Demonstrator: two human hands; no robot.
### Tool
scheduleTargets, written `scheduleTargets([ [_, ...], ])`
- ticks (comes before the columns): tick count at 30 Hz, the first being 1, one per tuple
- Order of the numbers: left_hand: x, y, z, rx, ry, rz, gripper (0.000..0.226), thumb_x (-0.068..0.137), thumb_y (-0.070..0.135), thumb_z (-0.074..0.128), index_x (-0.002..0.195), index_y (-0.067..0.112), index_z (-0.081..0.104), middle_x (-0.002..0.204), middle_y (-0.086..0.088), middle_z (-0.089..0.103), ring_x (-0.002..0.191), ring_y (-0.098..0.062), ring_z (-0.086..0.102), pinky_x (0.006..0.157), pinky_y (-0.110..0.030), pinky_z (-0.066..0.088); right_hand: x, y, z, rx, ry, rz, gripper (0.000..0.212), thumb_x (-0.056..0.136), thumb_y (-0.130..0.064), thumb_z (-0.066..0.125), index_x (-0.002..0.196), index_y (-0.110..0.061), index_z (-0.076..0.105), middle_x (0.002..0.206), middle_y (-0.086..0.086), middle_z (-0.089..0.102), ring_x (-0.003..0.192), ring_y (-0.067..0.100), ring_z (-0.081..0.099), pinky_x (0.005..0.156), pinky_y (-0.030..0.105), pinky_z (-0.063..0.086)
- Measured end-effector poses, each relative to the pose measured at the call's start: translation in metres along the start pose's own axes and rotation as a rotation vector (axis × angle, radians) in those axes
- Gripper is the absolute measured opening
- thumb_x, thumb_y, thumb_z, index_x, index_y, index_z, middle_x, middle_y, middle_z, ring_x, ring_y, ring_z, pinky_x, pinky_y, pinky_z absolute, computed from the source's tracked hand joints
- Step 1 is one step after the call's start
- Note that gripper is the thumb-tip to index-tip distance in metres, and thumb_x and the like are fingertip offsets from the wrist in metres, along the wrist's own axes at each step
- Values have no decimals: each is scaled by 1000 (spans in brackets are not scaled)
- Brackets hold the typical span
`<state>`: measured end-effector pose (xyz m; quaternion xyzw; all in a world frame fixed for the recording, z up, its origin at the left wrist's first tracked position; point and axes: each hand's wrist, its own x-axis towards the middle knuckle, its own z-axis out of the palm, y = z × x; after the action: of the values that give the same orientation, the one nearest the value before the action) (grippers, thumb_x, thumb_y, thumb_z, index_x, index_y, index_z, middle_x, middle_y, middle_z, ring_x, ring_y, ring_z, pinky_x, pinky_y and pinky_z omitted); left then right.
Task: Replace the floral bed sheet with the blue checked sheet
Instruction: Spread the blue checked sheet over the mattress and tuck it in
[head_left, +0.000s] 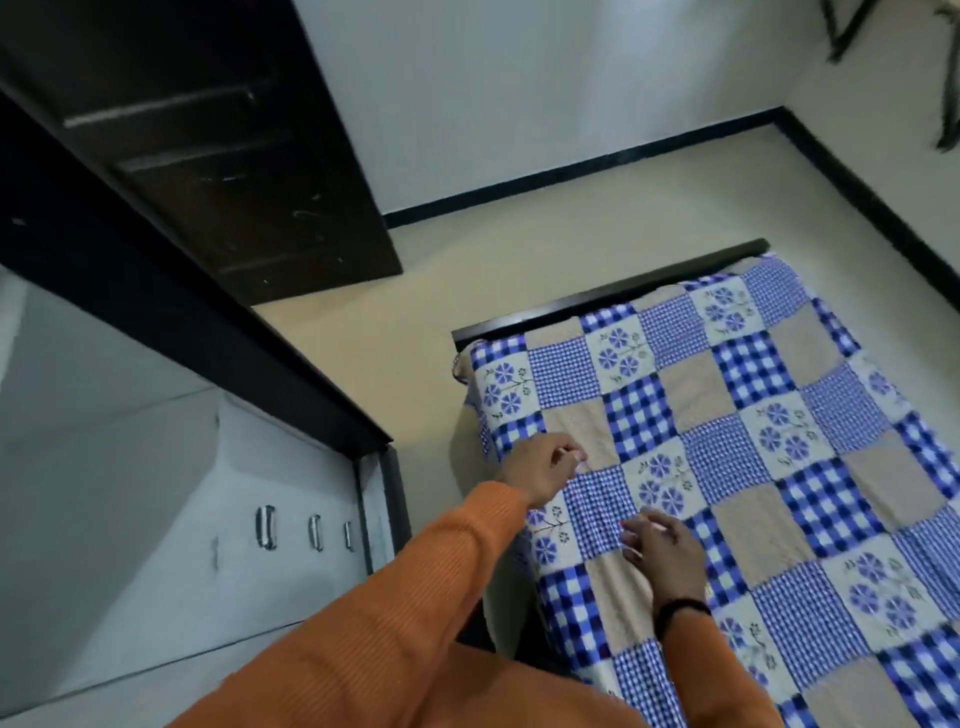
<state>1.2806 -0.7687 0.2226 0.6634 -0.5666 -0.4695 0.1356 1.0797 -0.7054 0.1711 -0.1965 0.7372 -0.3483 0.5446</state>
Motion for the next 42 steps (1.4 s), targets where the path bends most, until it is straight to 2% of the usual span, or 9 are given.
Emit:
scheduleTargets([
  [2,21,-8,-33,-15,6,-29,24,104,31,51,110,21,72,103,2,74,82,-3,63,76,-21,51,22,-32,36,9,-28,11,22,96,-7,66,117,-7,64,94,16,75,83,30,71,74,39,57],
  [7,98,-32,-120,-53,14,-109,28,103,33,53,112,15,73,104,-1,74,88,-13,66,89,-34,55,75,-101,136,64,-58,-2,27,93,-8,69,119,-7,64,100,17,74,95,30,73,85,45,59],
  [10,152,-33,-180,-59,13,-118,23,98,34,61,110,19,72,111,3,70,95,-13,67,96,-34,51,106,-143,195,115,-4,-47,21,92,-11,70,113,-11,67,102,14,75,93,26,73,81,41,60],
  [14,205,-12,-269,-59,-102,-74,21,95,35,65,111,23,72,100,5,69,90,-11,64,79,-25,49,126,-208,257,200,64,-148,21,91,-16,72,112,-17,68,100,9,76,93,23,74,83,39,60],
  [20,303,23,-357,9,-45,31,22,94,40,65,108,25,73,100,5,75,91,-11,70,91,-34,57,157,-289,321,369,218,-219,18,94,-12,69,112,-13,68,101,12,74,88,22,73,76,30,62],
  [27,434,83,-397,141,-298,250,21,92,44,68,108,30,72,100,7,74,92,-9,70,91,-39,58,218,-349,355,528,464,-217,10,95,-13,69,102,-18,67,97,12,75,91,29,74,84,43,60],
  [35,633,188,-446,334,-536,519,12,92,40,71,102,36,73,93,11,75,86,-2,71,77,-29,61,311,-402,369,577,854,-108,9,93,-12,71,100,-16,69,96,7,75,87,27,74,89,53,59],
  [39,702,255,-438,355,-630,605,14,87,24,78,99,31,75,87,5,75,78,-8,72,65,-24,58,315,-449,359,564,1038,-83,14,95,-17,70,108,-14,69,91,3,76,77,15,74,82,47,62],
  [42,725,299,-402,360,-756,767,17,85,15,79,95,28,75,82,6,75,74,-6,70,64,-18,54,316,-484,345,503,1125,-75,21,96,-20,68,116,-19,64,100,4,73,80,13,71,75,33,59],
])
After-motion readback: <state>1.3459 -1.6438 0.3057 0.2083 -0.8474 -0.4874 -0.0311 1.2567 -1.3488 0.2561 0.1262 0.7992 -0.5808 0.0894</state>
